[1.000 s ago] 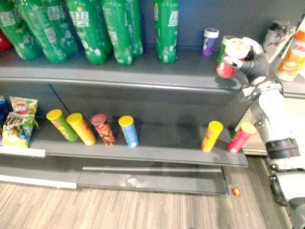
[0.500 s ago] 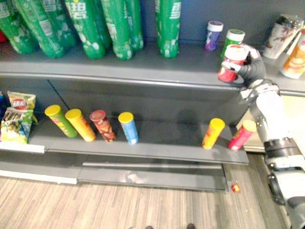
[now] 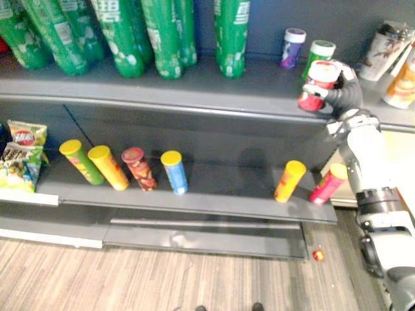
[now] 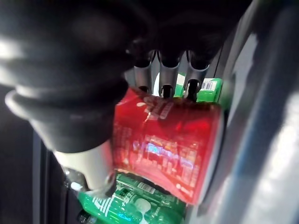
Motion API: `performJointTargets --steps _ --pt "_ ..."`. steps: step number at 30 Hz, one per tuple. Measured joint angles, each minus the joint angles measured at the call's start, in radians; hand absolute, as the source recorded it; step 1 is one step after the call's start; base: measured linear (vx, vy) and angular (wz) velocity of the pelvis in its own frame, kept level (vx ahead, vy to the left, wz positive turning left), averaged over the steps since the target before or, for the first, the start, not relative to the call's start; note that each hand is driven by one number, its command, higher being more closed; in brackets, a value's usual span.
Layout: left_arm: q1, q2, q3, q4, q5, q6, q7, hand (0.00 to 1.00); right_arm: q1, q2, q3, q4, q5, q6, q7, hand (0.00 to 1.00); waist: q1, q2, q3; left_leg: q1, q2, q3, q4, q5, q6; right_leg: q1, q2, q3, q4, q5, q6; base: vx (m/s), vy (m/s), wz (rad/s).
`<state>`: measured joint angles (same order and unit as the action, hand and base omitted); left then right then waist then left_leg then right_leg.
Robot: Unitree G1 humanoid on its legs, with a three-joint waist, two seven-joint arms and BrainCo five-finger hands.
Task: Put the gum and the chips on the shelf.
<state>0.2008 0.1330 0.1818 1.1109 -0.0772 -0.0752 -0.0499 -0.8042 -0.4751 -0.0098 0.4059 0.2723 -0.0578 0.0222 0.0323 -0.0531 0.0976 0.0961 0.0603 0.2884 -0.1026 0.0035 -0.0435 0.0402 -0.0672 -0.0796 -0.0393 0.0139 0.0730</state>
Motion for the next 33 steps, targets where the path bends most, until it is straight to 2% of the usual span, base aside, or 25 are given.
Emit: performJointTargets --steps 1,4,20,33 --pt "0.0 0.001 0.0 0.0 0.0 0.0 0.0 0.0 -0.002 0.013 -0.015 0.002 -0.001 0.0 -0.008 0.0 0.0 -0.002 0.001 0.0 0.0 0.0 0.0 0.0 0.0 0.0 0.0 0.0 0.0 0.0 0.0 0.0 0.0 0.0" --pt "-0.001 0.002 0.0 0.0 -0.002 0.0 0.001 0.0 -0.005 0.022 -0.025 0.004 -0.035 0.0 -0.026 0.0 0.0 -0.005 0.003 -0.002 0.0 0.0 0.0 0.0 0.0 0.0 0.0 -0.001 -0.003 0.0 0.0 0.0 0.0 0.0" --pt "0.0 0.0 0.001 -0.005 -0.019 0.0 0.004 0.0 -0.027 0.026 -0.073 0.03 -0.034 0.001 -0.055 0.0 0.003 -0.003 0.005 -0.003 0.0 -0.002 0.0 0.0 -0.001 0.003 0.0 -0.004 -0.011 0.0 0.0 0.0 0.0 0.0" --pt "0.0 -0.003 0.015 -0.003 -0.018 0.0 0.011 0.0 0.125 0.026 -0.162 -0.211 0.012 -0.011 -0.085 0.0 -0.004 -0.002 0.004 -0.005 0.004 -0.022 0.0 0.004 -0.002 0.005 0.003 -0.013 -0.01 0.001 -0.001 0.0 -0.001 0.01"
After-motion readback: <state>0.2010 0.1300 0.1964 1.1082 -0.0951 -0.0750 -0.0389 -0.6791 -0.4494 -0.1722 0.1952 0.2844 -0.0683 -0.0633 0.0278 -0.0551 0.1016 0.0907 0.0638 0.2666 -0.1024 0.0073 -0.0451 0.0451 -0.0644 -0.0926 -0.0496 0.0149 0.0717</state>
